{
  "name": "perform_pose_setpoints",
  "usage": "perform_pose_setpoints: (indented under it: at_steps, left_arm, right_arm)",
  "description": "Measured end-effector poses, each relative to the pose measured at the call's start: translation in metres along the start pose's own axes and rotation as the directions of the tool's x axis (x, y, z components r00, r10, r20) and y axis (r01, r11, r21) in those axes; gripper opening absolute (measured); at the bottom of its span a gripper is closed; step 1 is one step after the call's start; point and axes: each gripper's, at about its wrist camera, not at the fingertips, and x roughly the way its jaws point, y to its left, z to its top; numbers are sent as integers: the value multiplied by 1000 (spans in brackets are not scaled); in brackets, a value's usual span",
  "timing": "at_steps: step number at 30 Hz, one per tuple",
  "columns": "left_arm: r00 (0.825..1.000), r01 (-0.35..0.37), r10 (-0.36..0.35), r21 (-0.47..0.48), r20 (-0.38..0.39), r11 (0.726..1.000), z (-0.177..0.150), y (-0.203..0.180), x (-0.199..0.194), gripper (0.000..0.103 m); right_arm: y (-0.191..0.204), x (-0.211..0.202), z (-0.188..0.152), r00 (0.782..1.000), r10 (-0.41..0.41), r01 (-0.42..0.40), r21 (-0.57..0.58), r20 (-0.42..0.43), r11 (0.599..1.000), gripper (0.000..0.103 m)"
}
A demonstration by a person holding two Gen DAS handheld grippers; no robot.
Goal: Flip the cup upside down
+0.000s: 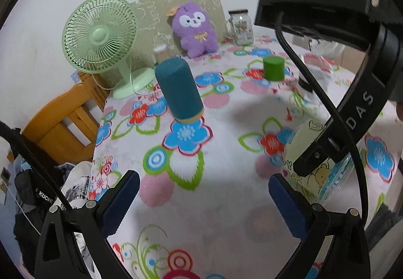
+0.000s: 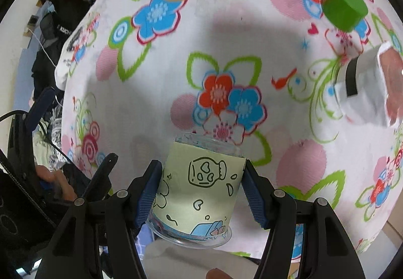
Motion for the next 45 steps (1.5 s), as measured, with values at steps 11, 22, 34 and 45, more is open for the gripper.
perform_pose_setpoints:
  at_steps: [11,22,34,45]
  left_arm:
    - [999,29,-29,-29,-25,999,-7,-8,-1,103]
    - [992,115,-122,-146,-39,983,14,0,-18,103]
    - [965,222,-243,-187,-100,957,55,-43,-11,103]
    - [889,278,-348,-255,-296,926,81,-67,26,103]
  right_arm:
    - [-6,-3,-6,999,31,-31,-18,-8,999,84]
    - [-39,-59,-35,989,104,-99,-50,106,994,91]
    - [-117,-65,-101,957,201,-183,-103,208,978,94]
    - [-136,-55,-134,946,209,-165,-189,247,968,94]
